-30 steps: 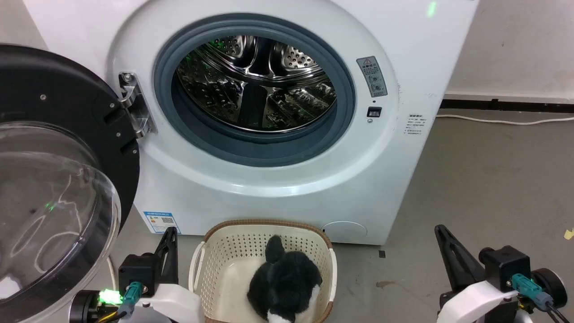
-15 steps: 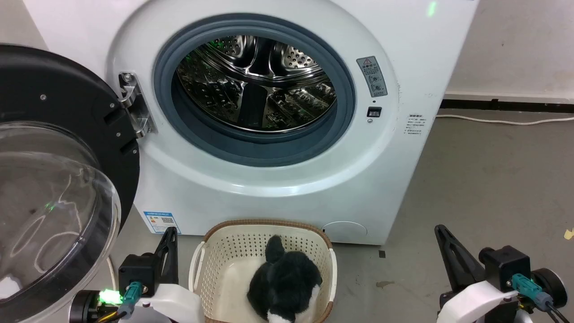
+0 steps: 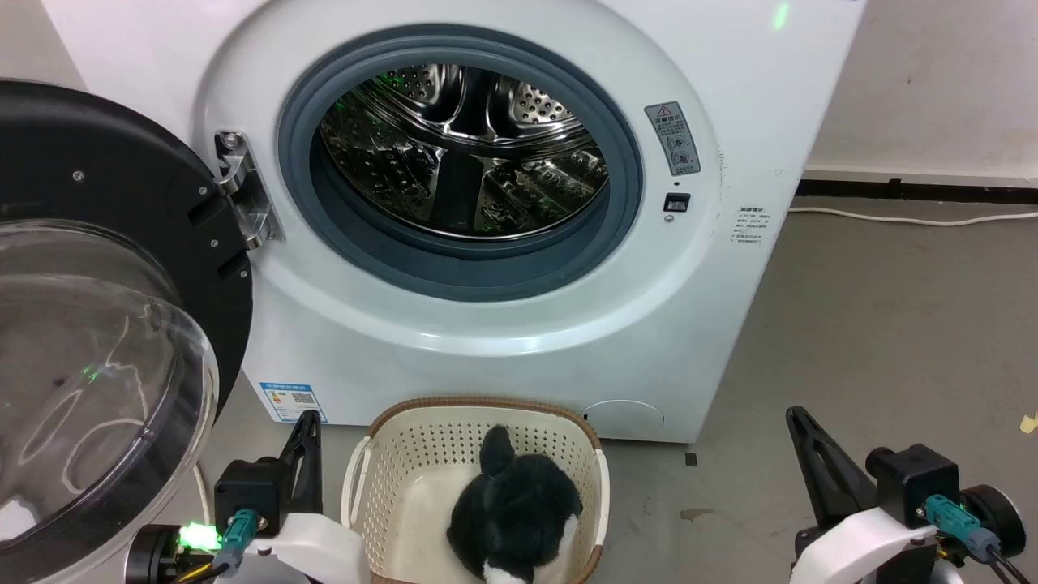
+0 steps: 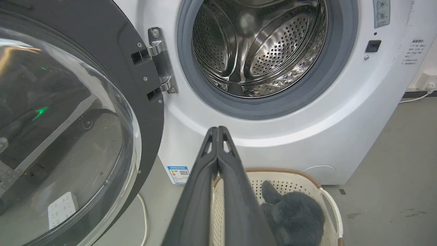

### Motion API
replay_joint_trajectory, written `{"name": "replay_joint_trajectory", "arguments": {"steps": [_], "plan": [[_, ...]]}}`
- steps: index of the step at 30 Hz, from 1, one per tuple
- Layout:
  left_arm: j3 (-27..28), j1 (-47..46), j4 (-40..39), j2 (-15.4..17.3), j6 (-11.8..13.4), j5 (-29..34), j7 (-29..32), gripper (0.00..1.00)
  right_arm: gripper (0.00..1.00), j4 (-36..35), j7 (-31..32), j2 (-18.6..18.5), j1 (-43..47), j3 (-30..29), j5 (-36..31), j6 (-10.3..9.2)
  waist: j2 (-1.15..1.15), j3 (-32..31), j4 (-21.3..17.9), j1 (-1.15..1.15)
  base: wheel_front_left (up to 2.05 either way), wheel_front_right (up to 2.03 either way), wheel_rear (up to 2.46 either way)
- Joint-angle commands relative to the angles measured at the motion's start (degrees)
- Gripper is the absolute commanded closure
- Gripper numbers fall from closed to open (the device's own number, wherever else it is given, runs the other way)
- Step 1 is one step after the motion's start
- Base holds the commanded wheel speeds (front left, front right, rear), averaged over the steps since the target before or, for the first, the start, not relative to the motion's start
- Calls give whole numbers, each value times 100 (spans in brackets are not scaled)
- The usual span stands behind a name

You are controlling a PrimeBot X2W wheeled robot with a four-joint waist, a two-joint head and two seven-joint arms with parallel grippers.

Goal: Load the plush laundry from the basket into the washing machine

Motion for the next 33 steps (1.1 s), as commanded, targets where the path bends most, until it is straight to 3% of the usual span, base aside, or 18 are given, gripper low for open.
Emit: {"name": "replay_joint_trajectory", "arguments": {"steps": [1, 7, 8, 33], "plan": [[1, -87, -25, 0, -25, 15, 2, 100, 100, -26, 3, 0, -67, -14, -36, -5, 0, 0, 0, 0, 0, 0, 0], [1, -87, -25, 0, -25, 15, 2, 100, 100, -26, 3, 0, -67, -14, -36, -5, 0, 0, 0, 0, 0, 0, 0], [-2, 1, 1, 0, 0, 0, 0, 0, 0, 1, -1, 0, 1, -1, 0, 0, 0, 0, 0, 0, 0, 0, 0], [-250, -18, 16, 15, 41, -10, -261, 0, 0, -29, -262, 0, 9, -51, 325, -1, 0, 260, -249, 0, 0, 0, 0]]}}
